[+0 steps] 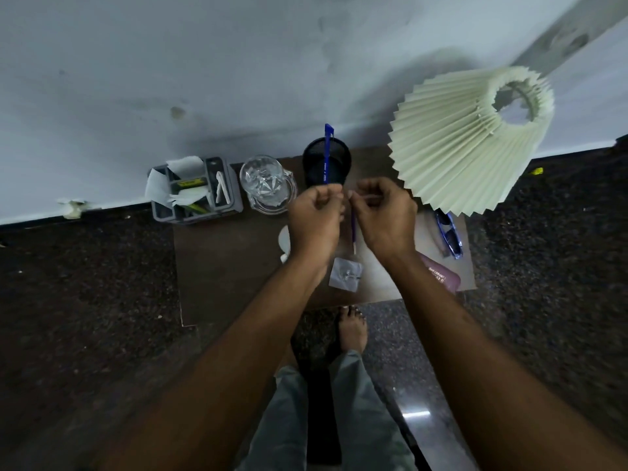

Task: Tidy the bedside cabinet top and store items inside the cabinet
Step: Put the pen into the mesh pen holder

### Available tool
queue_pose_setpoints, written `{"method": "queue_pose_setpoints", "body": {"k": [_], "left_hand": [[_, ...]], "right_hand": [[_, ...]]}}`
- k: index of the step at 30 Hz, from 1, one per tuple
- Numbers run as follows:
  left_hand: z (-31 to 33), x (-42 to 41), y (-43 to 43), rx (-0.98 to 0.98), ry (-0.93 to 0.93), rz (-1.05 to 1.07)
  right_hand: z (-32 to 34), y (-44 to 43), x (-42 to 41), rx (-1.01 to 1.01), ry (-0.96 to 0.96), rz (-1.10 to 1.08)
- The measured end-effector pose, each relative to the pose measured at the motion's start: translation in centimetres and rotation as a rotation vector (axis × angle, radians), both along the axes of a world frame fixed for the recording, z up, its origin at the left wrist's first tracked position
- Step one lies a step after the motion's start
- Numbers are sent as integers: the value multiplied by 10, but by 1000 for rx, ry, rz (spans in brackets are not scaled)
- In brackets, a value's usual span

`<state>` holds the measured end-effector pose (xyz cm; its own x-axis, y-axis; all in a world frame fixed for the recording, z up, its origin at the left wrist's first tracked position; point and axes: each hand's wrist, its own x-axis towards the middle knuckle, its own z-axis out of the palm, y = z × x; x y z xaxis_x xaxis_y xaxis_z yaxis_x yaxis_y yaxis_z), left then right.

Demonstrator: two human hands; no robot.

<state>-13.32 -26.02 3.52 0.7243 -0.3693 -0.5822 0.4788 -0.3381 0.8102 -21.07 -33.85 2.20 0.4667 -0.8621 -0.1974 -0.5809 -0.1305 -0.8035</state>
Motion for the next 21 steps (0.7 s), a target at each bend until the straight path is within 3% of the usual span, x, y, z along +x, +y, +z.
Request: {"method": "queue_pose_setpoints", "body": {"k": [9, 21], "left_hand": [[-81, -25, 1, 276, 155, -153], [-85, -19, -10, 310, 175, -221]], "right_hand": [[-62, -1, -7, 46, 293, 16], [-72, -14, 17, 154, 451, 13]]}}
